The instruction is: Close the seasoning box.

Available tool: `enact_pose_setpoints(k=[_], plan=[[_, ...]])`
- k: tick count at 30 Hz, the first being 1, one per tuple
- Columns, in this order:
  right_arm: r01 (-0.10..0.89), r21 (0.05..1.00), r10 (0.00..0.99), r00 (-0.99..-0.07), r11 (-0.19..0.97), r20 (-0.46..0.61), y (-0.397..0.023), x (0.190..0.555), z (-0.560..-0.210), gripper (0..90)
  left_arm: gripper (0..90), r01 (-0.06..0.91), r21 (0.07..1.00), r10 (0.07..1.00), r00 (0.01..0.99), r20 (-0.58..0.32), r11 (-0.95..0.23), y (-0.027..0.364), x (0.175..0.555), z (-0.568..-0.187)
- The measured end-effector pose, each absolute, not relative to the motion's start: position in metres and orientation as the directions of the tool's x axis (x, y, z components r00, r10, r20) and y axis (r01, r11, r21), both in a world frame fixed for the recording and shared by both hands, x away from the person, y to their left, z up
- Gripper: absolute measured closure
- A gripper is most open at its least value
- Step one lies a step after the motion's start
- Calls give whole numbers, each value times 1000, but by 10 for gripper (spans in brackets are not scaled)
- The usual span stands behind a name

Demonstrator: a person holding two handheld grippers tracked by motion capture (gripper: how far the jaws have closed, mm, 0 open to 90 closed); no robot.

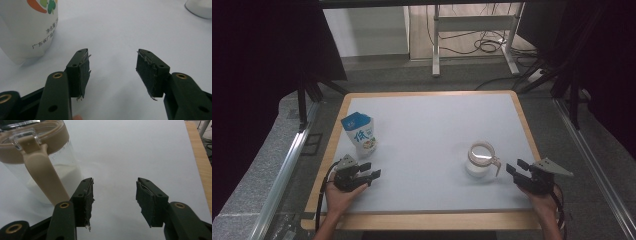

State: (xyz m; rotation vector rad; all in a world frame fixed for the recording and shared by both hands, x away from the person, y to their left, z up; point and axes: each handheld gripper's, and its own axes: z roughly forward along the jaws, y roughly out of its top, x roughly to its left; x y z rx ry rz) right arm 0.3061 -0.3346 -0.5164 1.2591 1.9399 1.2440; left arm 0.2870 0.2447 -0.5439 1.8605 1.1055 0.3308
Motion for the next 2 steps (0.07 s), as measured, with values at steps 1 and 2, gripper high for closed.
enact_pose_setpoints(k=[1,2], plan=[[428,891,896,-439,151,59,-334,306,-517,480,438,554,813,801,561,-209,-176,245,287,-544],[429,890,896,-441,153,59,-334,307,-517,480,437,554,814,802,559,-211,-173,245,287,-543]])
